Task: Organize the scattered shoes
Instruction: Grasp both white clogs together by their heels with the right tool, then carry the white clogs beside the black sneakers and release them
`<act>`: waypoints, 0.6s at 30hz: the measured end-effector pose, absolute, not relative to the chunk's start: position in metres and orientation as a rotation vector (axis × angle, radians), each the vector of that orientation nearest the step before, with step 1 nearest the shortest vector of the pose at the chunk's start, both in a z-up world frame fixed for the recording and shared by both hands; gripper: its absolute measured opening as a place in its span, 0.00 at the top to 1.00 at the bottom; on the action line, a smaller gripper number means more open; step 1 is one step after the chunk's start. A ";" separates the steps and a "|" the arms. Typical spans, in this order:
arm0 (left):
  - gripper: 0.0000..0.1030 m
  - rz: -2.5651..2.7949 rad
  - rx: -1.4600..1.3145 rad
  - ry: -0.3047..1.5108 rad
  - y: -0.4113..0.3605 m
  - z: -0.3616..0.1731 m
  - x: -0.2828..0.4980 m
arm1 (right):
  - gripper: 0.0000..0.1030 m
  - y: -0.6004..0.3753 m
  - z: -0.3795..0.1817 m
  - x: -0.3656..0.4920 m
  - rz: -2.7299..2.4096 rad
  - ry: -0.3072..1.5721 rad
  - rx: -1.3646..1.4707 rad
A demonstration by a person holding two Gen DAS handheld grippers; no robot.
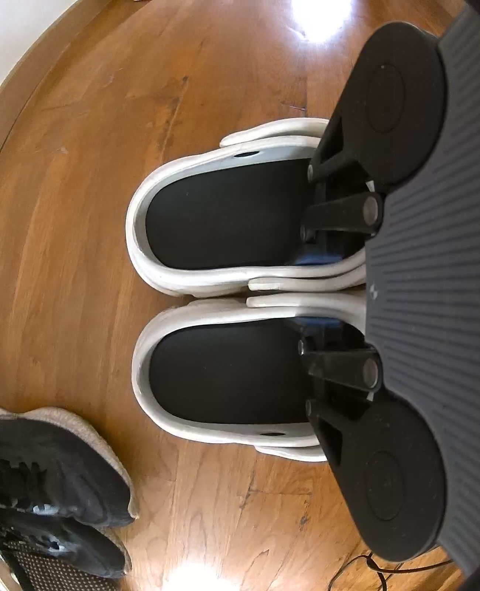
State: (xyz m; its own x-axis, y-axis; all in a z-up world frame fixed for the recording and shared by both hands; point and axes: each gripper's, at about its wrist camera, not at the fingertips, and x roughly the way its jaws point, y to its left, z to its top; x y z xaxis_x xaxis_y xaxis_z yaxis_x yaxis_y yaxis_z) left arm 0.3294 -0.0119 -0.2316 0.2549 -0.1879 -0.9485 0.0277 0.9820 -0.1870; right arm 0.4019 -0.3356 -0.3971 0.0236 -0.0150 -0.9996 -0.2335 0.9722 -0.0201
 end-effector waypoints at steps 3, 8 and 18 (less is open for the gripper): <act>0.25 -0.140 -0.141 1.313 -0.010 -0.233 0.330 | 0.78 -0.336 -0.393 0.417 0.136 1.521 -0.180; 0.25 -0.130 -0.143 1.315 -0.005 -0.234 0.332 | 0.79 -0.344 -0.379 0.451 0.113 1.470 -0.133; 0.25 -0.121 -0.144 1.328 0.002 -0.240 0.334 | 0.79 -0.331 -0.373 0.535 0.075 1.385 -0.090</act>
State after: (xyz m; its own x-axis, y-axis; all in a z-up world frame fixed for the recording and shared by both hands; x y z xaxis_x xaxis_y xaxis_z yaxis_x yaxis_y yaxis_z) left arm 0.3343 0.0019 -0.2402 0.2369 -0.1695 -0.9566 0.0056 0.9849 -0.1731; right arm 0.5353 -0.3310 -0.3733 0.1836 0.0000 -0.9830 -0.1055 0.9942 -0.0197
